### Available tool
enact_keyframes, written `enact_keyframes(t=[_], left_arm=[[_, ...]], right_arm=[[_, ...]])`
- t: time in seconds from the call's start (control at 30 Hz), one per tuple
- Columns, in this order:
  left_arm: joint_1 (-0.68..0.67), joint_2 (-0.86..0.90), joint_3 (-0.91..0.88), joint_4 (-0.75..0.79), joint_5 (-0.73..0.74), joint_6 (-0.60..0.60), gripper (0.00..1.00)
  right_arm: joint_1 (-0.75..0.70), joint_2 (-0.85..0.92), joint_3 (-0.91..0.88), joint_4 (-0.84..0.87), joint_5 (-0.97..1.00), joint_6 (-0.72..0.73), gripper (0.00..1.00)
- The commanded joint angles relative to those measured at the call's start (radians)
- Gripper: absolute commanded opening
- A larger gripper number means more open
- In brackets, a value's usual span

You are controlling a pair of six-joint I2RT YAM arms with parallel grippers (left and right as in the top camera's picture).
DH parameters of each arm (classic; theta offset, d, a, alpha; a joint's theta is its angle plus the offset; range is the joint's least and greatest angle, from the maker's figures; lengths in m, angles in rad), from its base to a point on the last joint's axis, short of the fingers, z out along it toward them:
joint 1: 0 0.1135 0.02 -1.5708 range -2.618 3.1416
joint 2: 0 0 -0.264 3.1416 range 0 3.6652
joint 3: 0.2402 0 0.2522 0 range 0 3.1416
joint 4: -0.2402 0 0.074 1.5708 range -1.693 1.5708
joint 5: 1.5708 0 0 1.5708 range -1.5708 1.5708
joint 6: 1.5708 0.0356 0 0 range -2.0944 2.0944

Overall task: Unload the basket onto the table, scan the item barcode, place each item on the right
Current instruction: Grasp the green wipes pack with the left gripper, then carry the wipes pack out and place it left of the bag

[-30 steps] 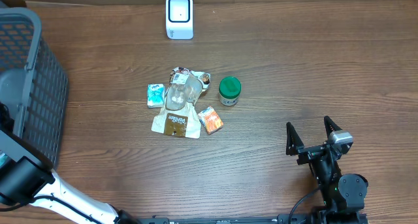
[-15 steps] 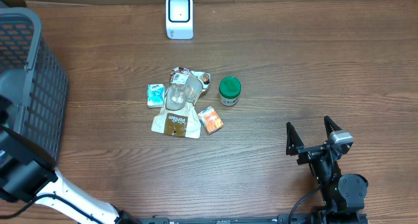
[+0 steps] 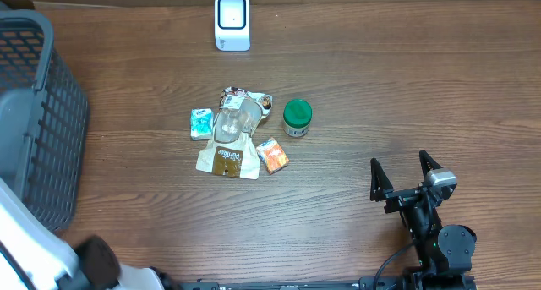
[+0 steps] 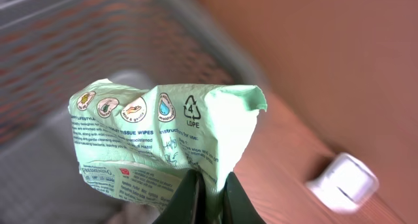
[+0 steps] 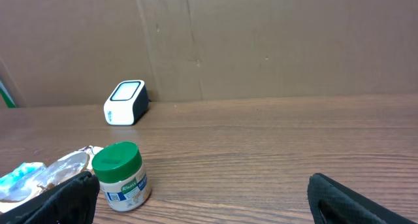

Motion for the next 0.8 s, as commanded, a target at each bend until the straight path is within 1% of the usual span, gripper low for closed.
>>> enact_keyframes(t=[0.0, 0.13, 0.23, 0.33, 0.4, 0.43, 0.63, 0.67, 0.77], left_arm=[[-0.173, -0.079, 0.019, -0.032, 0.07, 0.029, 0.04], [-0.394, -0.079, 0.01, -0.145, -0.044, 0.032, 0.04], [-0.549, -0.063, -0.041, -0.198, -0.132, 0.032, 0.04], [-0.669, -0.05, -0.137, -0.2, -0.165, 0.031, 0.04], [-0.722, -0.042, -0.211, -0.191, -0.181, 0.019, 0.04], [-0.764, -0.035, -0.299, -0.174, -0.2, -0.01, 0.04], [-0.842, -0.029, -0.58, -0.044, -0.211, -0.071, 0.04], [-0.842, -0.029, -0.62, -0.02, -0.219, -0.095, 0.05], [-0.834, -0.029, -0.726, 0.04, -0.294, -0.218, 0.04]], right_arm=[[-0.002, -0.008, -0.011, 0.003, -0.001, -0.001, 1.0], [-0.002, -0.008, -0.011, 0.003, -0.001, -0.001, 1.0], [-0.002, -0.008, -0.011, 0.003, -0.001, -0.001, 1.0], [-0.002, -0.008, -0.011, 0.003, -0.001, -0.001, 1.0], [-0.002, -0.008, -0.011, 0.003, -0.001, -0.001, 1.0], [-0.002, -0.008, -0.011, 0.003, -0.001, -0.001, 1.0], [-0.002, -0.008, -0.011, 0.003, -0.001, -0.001, 1.0], [-0.002, -0.008, -0.011, 0.003, -0.001, -0.001, 1.0], [-0.002, -0.008, -0.011, 0.003, -0.001, -0.001, 1.0]])
